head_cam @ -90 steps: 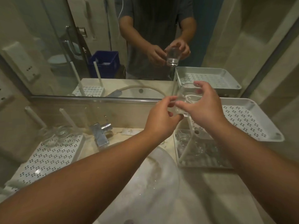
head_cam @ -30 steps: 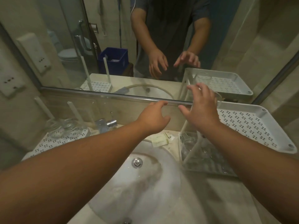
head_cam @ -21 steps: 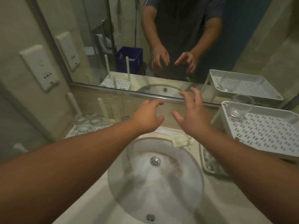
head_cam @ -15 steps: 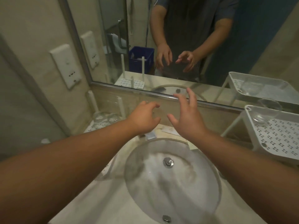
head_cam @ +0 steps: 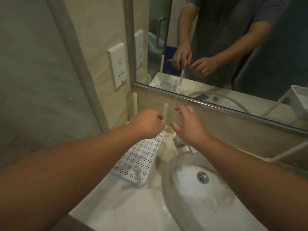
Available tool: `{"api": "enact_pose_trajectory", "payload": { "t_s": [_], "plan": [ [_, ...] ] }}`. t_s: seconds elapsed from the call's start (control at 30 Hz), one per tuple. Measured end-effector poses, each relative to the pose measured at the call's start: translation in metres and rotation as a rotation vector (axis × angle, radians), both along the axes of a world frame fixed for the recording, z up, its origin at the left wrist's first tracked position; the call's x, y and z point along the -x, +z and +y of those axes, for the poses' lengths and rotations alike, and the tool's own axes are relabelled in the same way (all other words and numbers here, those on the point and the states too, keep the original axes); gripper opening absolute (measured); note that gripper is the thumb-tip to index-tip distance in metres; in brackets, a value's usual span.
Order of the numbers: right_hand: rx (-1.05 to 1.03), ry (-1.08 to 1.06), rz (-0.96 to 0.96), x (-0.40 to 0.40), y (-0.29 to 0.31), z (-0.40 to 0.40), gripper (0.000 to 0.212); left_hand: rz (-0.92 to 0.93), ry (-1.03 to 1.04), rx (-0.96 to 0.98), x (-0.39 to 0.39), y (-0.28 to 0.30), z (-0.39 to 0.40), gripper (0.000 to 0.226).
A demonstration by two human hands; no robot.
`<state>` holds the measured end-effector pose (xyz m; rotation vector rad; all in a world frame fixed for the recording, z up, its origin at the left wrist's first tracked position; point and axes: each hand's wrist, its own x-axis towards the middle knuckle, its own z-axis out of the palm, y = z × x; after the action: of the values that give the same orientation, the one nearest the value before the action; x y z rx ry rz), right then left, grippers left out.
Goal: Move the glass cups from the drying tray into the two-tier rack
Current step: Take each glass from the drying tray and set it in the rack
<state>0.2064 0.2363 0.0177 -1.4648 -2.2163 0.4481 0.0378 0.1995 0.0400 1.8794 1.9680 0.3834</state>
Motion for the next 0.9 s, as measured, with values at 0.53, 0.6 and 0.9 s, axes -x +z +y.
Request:
{"api": "enact_pose_trajectory", "payload": {
  "t_s": [0.53,0.6,0.9],
  "plan": [
    [0.291,0.195,-0.276,0.076,-0.088,0.059,0.074,0.037,0.083,0.253,0.059,-0.070,0.014,0.059],
    [0.312,0.192,-0.316,0.082,-0.098,0.065,0.079,0.023,0.104,0.258,0.061,-0.077,0.014,0.058],
    [0.297,0.182,-0.387,0.100,-0.118,0.076,0.078,-0.015,0.152,0.270,0.063,-0.094,0.010,0.059]
  ]
}}
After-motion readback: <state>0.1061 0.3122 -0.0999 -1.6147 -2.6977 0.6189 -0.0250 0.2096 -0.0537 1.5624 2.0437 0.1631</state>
